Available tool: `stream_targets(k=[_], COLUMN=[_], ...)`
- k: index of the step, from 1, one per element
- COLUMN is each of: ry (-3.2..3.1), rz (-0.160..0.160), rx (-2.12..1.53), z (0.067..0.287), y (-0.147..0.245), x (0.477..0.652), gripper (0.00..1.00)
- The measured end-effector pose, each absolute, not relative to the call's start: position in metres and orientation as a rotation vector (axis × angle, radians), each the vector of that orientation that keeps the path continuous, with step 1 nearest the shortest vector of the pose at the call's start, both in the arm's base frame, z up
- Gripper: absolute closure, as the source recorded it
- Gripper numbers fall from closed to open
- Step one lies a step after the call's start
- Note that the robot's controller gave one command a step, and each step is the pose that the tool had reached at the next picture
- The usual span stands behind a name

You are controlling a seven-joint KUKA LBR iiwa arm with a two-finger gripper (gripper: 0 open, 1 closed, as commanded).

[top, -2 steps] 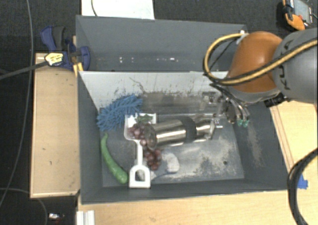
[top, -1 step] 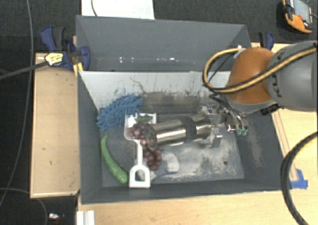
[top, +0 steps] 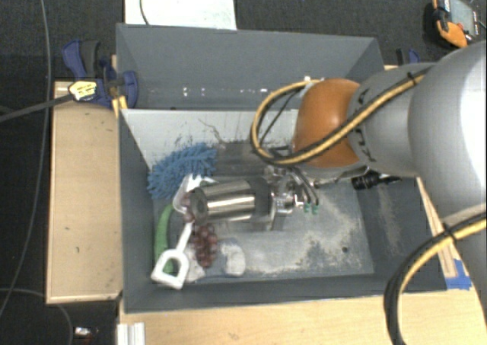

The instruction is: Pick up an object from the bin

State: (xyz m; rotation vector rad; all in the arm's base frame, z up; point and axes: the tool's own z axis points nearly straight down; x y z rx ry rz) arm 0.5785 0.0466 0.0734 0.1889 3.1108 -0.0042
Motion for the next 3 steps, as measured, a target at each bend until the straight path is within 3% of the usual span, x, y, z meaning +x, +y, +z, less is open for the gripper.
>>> stream_targets(k=[1,3], ry=[3.14,3.146], rz=[-0.003,-0.002], rx=[-0.061,-0.063], z=[0.077,0.088], y=[-0.051,-0.051], x=[0.586,0.584], gripper=[1.0,1.0])
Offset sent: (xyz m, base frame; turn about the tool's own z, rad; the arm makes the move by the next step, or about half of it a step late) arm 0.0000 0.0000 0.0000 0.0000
